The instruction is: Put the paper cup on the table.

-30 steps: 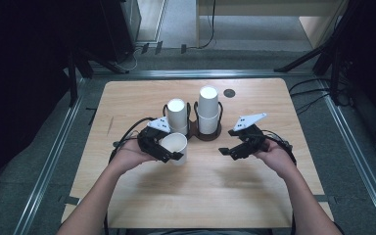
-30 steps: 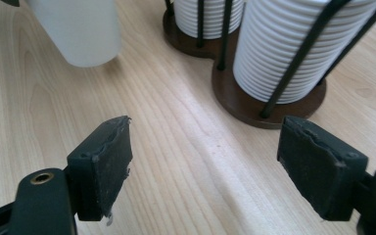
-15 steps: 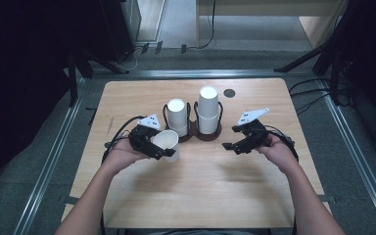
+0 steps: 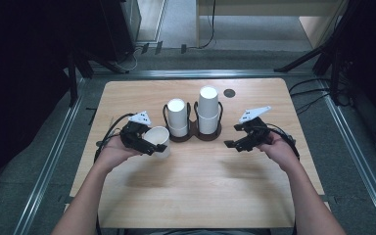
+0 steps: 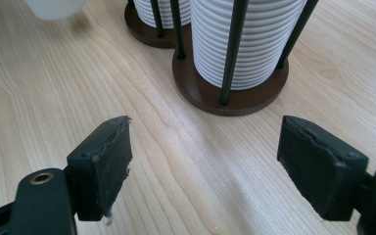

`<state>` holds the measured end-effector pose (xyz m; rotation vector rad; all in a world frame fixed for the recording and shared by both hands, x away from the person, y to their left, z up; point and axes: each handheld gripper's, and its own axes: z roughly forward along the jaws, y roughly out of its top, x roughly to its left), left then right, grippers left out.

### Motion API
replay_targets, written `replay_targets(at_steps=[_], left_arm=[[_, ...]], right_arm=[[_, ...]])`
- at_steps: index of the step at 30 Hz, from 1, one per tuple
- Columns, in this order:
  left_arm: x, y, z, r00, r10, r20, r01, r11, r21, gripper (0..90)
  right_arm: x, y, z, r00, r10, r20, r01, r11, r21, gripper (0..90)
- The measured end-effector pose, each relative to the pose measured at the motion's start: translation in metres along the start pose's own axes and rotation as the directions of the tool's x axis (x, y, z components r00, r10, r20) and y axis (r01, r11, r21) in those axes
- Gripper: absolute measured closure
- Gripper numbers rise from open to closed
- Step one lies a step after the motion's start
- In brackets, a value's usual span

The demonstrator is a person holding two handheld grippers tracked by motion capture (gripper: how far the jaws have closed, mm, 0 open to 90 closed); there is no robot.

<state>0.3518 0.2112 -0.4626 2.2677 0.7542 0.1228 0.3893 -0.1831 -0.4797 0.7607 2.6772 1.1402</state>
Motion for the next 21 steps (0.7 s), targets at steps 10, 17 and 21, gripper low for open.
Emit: replay_targets(at_steps=[10,17,21], left_arm=[[0.017,-0.008,-0.008,0.9984,-0.042,-0.039,0.042,0.9991,-0.002,21.8],[0.031,-0.014,-0.011,0.9941,-0.073,-0.080,0.074,0.9971,0.014,21.6],[0.039,-0.019,-0.011,0.9914,-0.092,-0.093,0.095,0.9952,0.025,21.4]], right_arm=[[0.002,-0.001,0.003,0.9998,-0.018,0.004,0.018,1.000,0.009,20.9],[0.004,-0.002,0.005,0.9995,-0.032,0.001,0.032,0.999,0.023,20.9],[0.006,-0.003,0.006,0.9992,-0.039,-0.001,0.039,0.999,0.023,20.8]])
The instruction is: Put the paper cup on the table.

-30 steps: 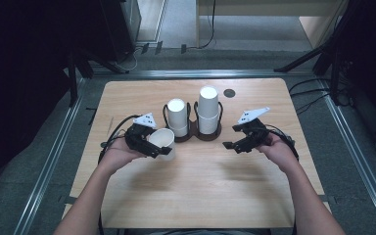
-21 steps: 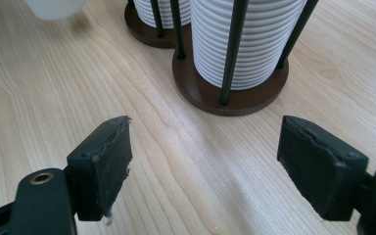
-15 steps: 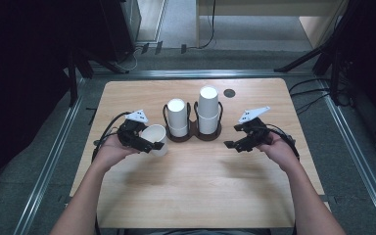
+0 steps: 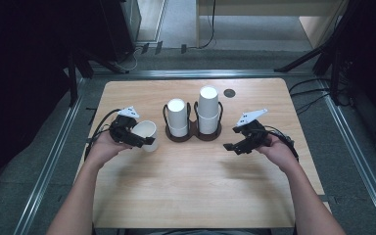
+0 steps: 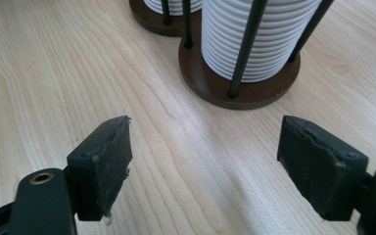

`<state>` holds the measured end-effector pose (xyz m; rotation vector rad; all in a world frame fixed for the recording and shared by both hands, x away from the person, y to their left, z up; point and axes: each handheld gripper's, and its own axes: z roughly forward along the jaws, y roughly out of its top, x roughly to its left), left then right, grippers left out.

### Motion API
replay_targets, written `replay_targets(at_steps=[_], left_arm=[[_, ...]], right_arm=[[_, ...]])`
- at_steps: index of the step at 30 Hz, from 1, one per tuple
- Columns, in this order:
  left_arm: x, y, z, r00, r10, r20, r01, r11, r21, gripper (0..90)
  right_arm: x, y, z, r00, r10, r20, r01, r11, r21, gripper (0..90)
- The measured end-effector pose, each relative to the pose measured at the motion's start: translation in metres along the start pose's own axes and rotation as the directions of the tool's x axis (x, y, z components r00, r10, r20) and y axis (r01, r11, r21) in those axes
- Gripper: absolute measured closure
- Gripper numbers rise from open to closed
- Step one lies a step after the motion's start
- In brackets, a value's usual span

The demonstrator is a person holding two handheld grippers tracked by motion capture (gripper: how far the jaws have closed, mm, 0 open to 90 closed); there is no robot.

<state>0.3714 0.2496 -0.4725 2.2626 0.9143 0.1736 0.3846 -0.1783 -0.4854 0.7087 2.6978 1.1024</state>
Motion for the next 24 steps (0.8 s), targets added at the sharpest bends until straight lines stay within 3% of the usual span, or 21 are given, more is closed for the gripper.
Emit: replay_targets(at_steps=[11,24], left_arm=[[0.023,-0.007,-0.004,0.9960,-0.061,-0.066,0.060,0.9981,-0.011,20.7],[0.040,-0.014,-0.005,0.9832,-0.111,-0.145,0.108,0.9938,-0.026,19.8]], right_arm=[[0.007,-0.003,0.000,0.9995,-0.030,-0.002,0.030,1.000,0.003,20.9],[0.010,-0.005,-0.001,0.9990,-0.044,0.001,0.044,0.999,0.006,20.9]])
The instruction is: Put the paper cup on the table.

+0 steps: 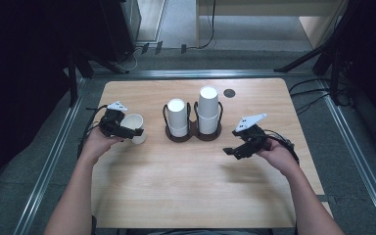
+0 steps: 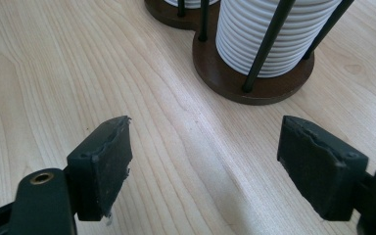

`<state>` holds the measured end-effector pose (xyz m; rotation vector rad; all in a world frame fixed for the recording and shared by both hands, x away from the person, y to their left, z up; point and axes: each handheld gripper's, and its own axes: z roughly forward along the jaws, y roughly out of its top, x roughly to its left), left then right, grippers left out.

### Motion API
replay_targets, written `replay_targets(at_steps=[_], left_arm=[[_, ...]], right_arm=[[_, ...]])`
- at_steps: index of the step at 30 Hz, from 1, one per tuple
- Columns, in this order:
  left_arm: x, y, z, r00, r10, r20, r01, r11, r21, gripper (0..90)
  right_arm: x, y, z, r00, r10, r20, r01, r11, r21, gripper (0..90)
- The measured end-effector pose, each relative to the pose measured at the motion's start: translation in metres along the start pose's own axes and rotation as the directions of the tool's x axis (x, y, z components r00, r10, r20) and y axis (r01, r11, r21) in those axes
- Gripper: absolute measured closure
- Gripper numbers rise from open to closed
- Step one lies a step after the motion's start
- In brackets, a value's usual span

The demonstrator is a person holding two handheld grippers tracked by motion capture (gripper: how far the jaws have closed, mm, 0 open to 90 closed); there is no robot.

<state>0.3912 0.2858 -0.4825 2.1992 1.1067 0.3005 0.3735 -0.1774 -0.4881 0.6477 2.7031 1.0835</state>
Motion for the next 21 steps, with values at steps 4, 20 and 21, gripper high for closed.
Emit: replay_targets(at_steps=[4,20,21], left_arm=[[0.0015,-0.0002,0.0024,0.9998,-0.016,-0.013,0.016,0.9999,0.004,19.7],[0.0027,-0.0016,0.0051,0.9996,-0.028,-0.006,0.028,0.9996,0.006,18.1],[0.0027,-0.0016,0.0054,0.9996,-0.028,-0.005,0.028,0.9996,0.008,17.9]], right_arm=[[0.0003,-0.0009,-0.0011,1.0000,0.005,0.003,-0.005,1.000,0.000,20.9],[0.0000,-0.0024,-0.0021,1.0000,-0.001,0.007,0.001,1.000,0.009,20.9],[0.0000,-0.0025,-0.0020,1.0000,-0.002,0.008,0.002,1.000,0.011,20.9]])
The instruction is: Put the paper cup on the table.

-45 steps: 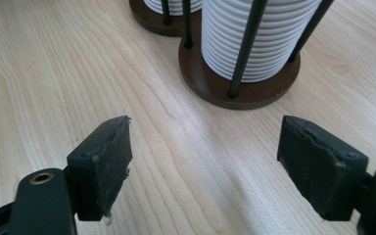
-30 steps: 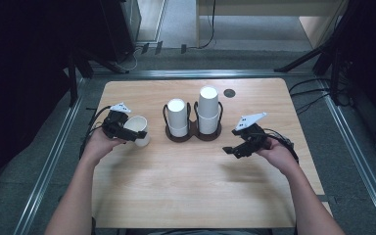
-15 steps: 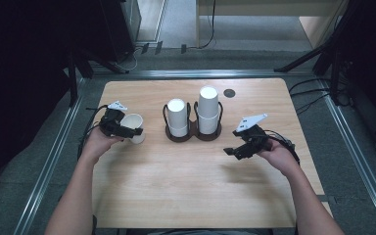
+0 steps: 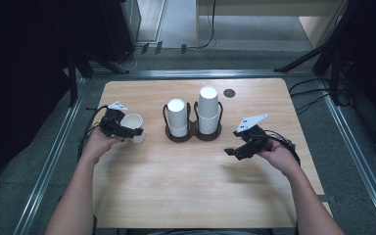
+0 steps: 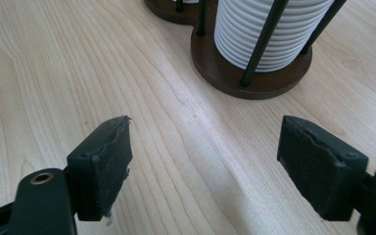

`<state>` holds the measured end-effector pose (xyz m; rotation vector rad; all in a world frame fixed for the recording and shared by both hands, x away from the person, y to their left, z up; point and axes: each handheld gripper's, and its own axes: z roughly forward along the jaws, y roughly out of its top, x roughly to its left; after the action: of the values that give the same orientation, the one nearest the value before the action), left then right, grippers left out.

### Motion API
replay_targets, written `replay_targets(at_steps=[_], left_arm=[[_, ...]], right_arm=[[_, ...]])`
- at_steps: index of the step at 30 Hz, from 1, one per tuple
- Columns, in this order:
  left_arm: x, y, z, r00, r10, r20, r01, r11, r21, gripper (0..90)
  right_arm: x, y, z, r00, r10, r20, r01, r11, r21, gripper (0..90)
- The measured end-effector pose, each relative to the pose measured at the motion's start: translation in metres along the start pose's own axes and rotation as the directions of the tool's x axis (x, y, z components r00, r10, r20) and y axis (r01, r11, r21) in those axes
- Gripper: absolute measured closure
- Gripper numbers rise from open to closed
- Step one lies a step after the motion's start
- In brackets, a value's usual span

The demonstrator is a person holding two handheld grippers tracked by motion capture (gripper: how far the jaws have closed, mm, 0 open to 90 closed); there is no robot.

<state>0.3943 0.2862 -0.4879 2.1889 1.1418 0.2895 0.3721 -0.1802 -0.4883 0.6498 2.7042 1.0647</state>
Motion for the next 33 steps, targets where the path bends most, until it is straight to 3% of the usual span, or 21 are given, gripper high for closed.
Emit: replay_targets(at_steps=[5,8,13,18,21,33], left_arm=[[0.000,-0.001,0.001,0.9999,-0.002,0.011,0.002,1.0000,0.004,15.7],[-0.002,-0.001,0.000,0.9998,0.019,0.005,-0.019,0.9998,0.007,12.8],[-0.003,0.000,0.000,0.9997,0.014,0.019,-0.014,0.9999,0.002,9.8],[-0.003,0.000,-0.002,1.0000,0.007,0.007,-0.007,1.0000,0.001,7.4],[-0.004,0.001,-0.003,0.9999,0.010,0.005,-0.010,1.0000,0.001,1.3],[-0.007,0.006,-0.015,0.9999,0.013,-0.002,-0.014,0.9991,-0.039,1.3]], right_arm=[[0.000,0.000,0.000,1.0000,-0.002,0.002,0.002,1.000,0.004,20.9],[0.000,0.000,0.000,1.0000,-0.001,0.002,0.001,1.000,0.007,20.9],[0.001,0.000,0.001,1.0000,-0.005,0.005,0.005,1.000,0.011,20.9],[0.000,-0.001,0.001,0.9999,-0.011,0.006,0.011,1.000,0.011,20.9],[0.000,-0.001,0.000,0.9999,-0.013,0.010,0.013,1.000,0.014,20.9],[0.000,-0.001,0.000,0.9998,-0.011,0.014,0.011,1.000,0.013,20.9]])
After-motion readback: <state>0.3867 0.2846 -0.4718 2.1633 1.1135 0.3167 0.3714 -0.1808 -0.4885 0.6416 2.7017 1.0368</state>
